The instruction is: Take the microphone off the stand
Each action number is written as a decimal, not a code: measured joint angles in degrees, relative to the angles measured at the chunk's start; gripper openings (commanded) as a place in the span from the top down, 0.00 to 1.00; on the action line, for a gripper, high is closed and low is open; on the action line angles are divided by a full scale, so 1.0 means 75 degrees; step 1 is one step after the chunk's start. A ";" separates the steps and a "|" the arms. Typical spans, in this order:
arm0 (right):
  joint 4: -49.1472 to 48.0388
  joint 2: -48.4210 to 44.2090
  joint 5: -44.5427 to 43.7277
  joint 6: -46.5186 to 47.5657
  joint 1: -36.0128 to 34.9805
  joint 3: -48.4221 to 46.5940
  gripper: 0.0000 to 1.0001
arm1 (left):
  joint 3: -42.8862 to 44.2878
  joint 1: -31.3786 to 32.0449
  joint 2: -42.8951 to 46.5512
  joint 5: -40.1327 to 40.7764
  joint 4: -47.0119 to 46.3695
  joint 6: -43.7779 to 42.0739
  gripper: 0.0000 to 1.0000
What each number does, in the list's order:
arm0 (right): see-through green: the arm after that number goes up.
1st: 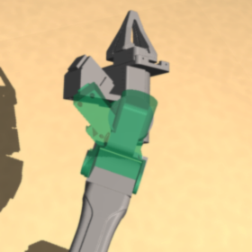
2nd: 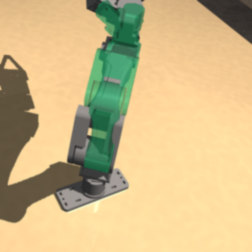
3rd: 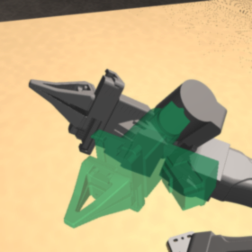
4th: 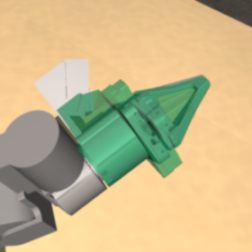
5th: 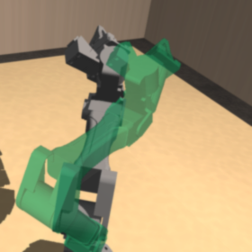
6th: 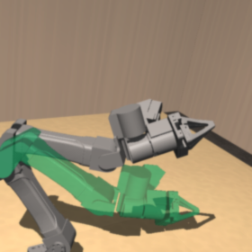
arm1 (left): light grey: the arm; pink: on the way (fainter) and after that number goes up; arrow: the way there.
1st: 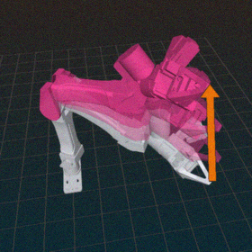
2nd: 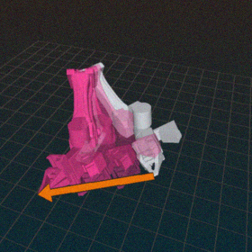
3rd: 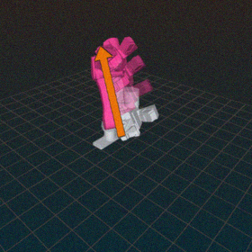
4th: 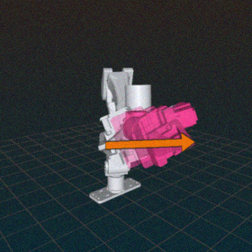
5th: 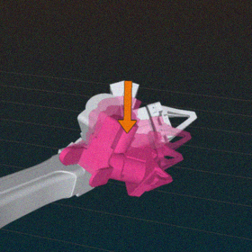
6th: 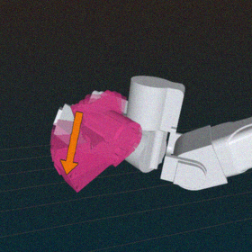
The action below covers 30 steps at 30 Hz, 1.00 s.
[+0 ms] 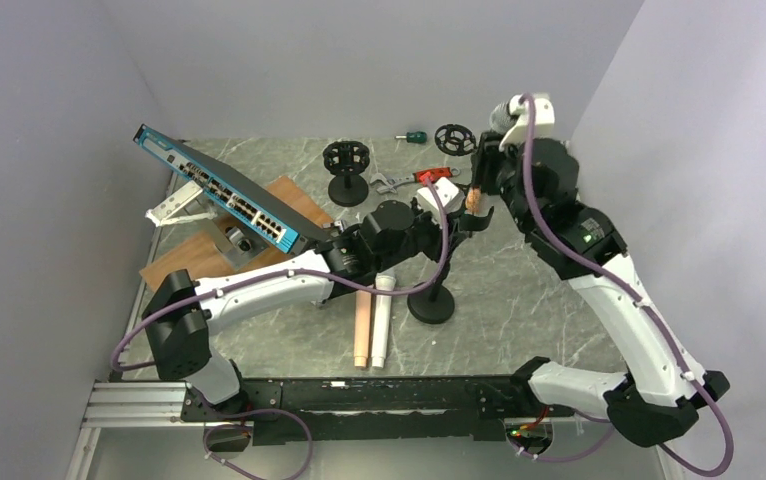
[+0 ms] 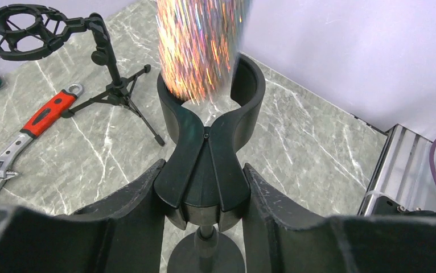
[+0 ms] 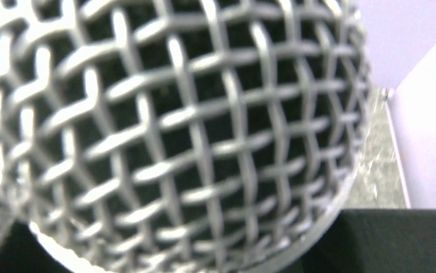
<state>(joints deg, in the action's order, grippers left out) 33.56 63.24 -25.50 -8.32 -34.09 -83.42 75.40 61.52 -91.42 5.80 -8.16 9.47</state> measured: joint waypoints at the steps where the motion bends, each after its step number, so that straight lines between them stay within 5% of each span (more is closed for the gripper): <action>1: 0.0070 0.0134 -0.0038 0.0067 -0.0006 -0.0417 1.00 | -0.0131 0.0000 0.0061 0.0006 -0.0143 -0.0009 1.00; 6: 0.0134 0.0778 -0.0638 0.0504 -0.0020 -0.2731 1.00 | -0.0571 -0.0017 0.0259 0.0006 -0.0627 -0.0050 1.00; 10: -0.0087 0.0571 -0.1437 0.0941 -0.0017 -0.3381 1.00 | -0.0836 -0.0041 0.0370 0.0058 -0.0965 -0.0096 1.00; 20: -0.0259 -0.1323 -0.3005 0.0970 -0.0015 -0.0860 1.00 | -0.0790 -0.0490 0.0289 0.0385 -0.1457 -0.1125 1.00; 30: 0.0970 -0.2011 -0.2719 -0.0050 -0.0012 0.0353 1.00 | -0.0044 -0.1731 -0.0810 0.0248 -0.3077 -0.2090 1.00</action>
<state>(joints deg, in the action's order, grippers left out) 40.84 48.16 -45.89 -8.69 -34.17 -80.77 75.07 48.53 -97.49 7.66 -31.24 -6.20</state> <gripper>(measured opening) 0.446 0.577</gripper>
